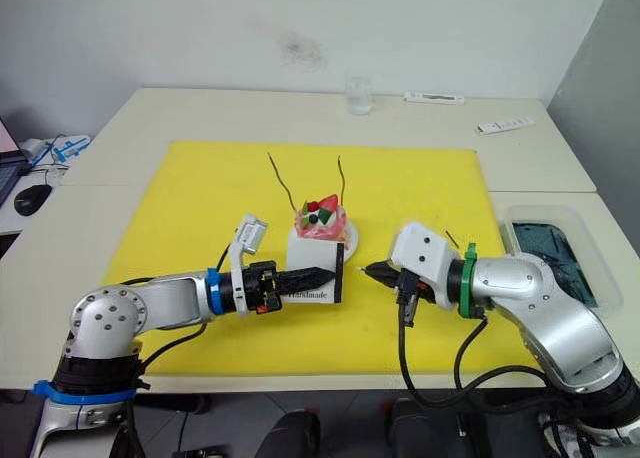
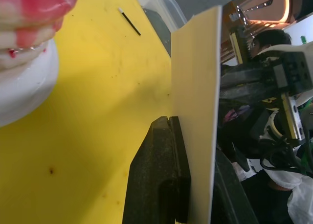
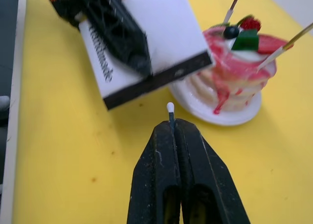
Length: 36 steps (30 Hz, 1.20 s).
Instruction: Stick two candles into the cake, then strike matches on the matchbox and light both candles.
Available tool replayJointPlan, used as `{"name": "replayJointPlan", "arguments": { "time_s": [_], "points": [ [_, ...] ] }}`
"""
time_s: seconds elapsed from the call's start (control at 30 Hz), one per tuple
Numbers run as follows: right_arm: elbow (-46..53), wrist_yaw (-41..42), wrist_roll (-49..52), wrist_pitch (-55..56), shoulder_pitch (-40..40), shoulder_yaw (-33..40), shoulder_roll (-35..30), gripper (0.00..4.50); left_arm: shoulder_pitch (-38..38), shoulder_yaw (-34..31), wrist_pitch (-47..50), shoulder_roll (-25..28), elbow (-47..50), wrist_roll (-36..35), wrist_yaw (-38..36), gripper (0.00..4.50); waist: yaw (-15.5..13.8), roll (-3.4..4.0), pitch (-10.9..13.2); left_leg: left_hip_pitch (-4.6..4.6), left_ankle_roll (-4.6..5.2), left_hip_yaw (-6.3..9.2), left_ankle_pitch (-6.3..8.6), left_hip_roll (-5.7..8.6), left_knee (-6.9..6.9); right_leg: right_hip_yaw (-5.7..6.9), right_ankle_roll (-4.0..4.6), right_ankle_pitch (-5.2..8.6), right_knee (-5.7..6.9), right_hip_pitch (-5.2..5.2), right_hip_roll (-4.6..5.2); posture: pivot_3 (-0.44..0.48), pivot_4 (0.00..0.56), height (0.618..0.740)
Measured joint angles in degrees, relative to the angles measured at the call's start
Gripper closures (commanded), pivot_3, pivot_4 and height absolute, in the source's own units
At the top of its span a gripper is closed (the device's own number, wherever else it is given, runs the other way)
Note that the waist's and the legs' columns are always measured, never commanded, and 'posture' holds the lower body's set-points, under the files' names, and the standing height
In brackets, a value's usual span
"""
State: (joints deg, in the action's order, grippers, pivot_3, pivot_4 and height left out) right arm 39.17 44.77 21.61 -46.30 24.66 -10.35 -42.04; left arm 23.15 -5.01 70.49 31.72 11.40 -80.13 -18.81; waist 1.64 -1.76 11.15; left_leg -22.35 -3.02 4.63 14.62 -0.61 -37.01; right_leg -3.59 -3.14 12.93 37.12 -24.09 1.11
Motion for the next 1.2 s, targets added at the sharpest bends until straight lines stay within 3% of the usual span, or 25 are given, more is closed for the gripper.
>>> {"name": "replayJointPlan", "arguments": {
  "time_s": [0.37,0.9,1.1,1.2],
  "points": [
    [-1.32,-1.1,-4.31,1.54,3.62,-6.76,0.99,4.47,0.8,0.03,0.35,0.05,-0.15,0.1,-1.39,4.5,0.05,0.0,0.0,-0.01,0.0,0.0,0.0,0.0,0.02,0.0,0.0,0.0,-0.01,-0.01,0.01,0.0,0.15,0.74],
    [-2.75,0.85,-8.93,6.49,3.58,-9.06,0.83,4.47,0.79,-0.02,0.86,0.62,-0.43,0.08,-1.39,4.5,0.06,0.0,0.0,-0.01,0.0,0.0,0.0,0.0,0.01,0.0,-0.01,-0.01,-0.01,-0.01,0.01,0.0,0.15,0.74],
    [-2.42,1.81,-10.53,8.6,2.24,-10.31,-0.2,4.47,0.87,-0.13,0.89,0.2,-1.35,-0.2,-1.09,4.5,0.05,0.0,0.0,-0.02,0.0,0.0,0.0,0.0,0.01,0.0,-0.01,-0.01,-0.01,-0.01,0.01,0.0,0.15,0.74],
    [-1.23,5.48,-12.54,10.97,-2.35,-14.99,-4.13,4.47,2.7,-2.35,0.16,-1.24,-3.25,-2.64,0.26,4.5,-0.17,-0.03,0.01,-0.08,0.0,0.08,0.0,-0.01,0.0,0.1,0.01,0.01,-0.04,-0.01,0.02,0.0,0.15,0.74]
  ]
}}
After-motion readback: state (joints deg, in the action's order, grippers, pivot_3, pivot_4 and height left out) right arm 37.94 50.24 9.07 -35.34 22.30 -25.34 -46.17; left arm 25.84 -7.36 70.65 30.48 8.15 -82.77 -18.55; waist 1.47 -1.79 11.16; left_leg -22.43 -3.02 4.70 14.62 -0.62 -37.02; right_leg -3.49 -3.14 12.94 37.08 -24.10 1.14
